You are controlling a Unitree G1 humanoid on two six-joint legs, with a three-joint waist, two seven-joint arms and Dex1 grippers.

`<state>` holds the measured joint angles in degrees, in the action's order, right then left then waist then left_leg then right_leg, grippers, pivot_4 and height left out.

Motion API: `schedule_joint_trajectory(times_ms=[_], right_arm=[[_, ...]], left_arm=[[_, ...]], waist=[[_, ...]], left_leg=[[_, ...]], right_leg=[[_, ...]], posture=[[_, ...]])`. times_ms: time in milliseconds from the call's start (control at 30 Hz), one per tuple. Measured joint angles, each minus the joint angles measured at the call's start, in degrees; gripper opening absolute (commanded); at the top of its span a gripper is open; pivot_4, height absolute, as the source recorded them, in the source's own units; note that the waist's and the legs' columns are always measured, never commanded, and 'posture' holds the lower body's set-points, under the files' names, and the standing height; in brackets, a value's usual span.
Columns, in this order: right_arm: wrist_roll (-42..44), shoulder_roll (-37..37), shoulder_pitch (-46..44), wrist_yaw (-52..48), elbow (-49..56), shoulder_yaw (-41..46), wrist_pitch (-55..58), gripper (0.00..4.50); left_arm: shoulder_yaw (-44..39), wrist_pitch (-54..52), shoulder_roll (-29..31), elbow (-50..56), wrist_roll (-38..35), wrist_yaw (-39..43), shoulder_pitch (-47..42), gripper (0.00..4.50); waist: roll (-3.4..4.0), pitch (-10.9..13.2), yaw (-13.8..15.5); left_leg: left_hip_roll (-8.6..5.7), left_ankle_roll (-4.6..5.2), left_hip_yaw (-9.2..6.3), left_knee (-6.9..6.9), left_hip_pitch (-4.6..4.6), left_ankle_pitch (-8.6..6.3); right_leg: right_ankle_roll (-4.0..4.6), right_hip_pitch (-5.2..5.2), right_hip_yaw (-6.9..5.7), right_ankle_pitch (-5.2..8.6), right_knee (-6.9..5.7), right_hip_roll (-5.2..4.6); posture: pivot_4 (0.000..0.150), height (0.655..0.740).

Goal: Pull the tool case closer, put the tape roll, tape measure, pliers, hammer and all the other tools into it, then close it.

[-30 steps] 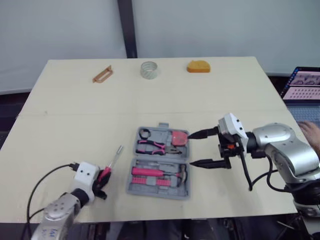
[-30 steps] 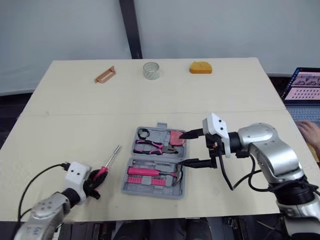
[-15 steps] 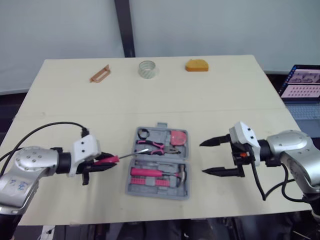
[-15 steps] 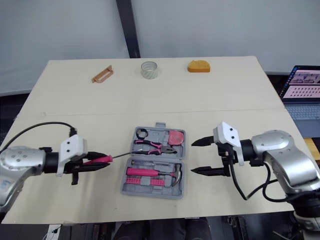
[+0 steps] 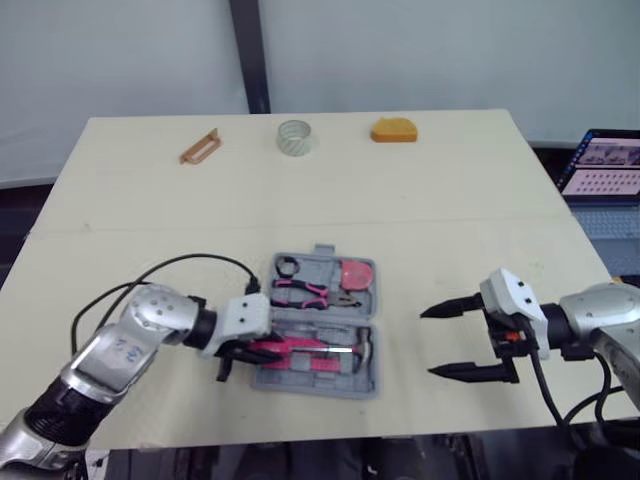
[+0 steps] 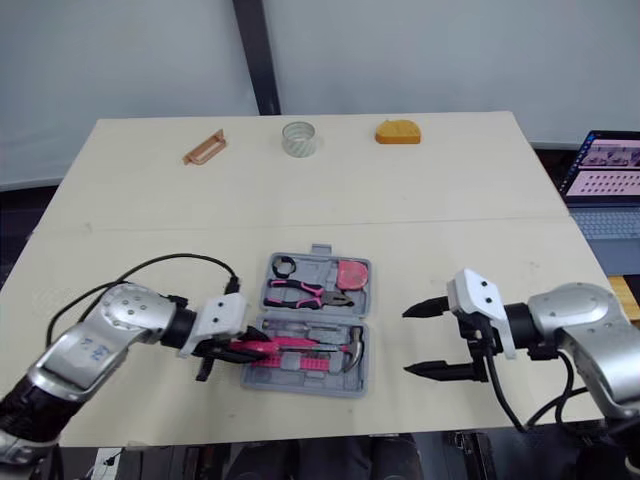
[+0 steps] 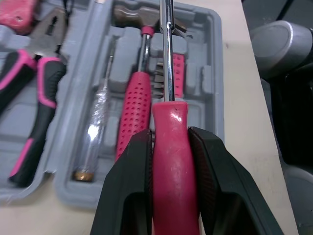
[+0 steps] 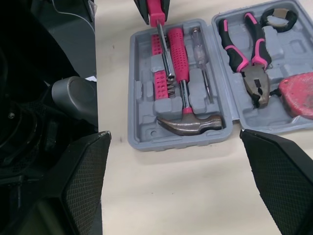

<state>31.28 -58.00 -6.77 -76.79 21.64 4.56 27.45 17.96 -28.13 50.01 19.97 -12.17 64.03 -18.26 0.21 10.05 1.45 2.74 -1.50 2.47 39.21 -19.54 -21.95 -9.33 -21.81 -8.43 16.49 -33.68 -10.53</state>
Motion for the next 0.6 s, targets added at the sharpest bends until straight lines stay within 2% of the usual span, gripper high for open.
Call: schedule_joint_trajectory(times_ms=[600], right_arm=[[0.7,0.0,3.7,2.4,4.2,2.7,0.8,4.5]], left_arm=[[7.5,-3.8,-4.4,-0.3,5.8,-0.1,-4.1,0.65]], waist=[[-0.13,0.1,0.1]], left_leg=[[0.0,0.0,-0.02,0.06,0.0,0.0]], right_leg=[[0.0,0.03,0.0,0.0,-0.03,0.0]], posture=[[0.15,0.74]])
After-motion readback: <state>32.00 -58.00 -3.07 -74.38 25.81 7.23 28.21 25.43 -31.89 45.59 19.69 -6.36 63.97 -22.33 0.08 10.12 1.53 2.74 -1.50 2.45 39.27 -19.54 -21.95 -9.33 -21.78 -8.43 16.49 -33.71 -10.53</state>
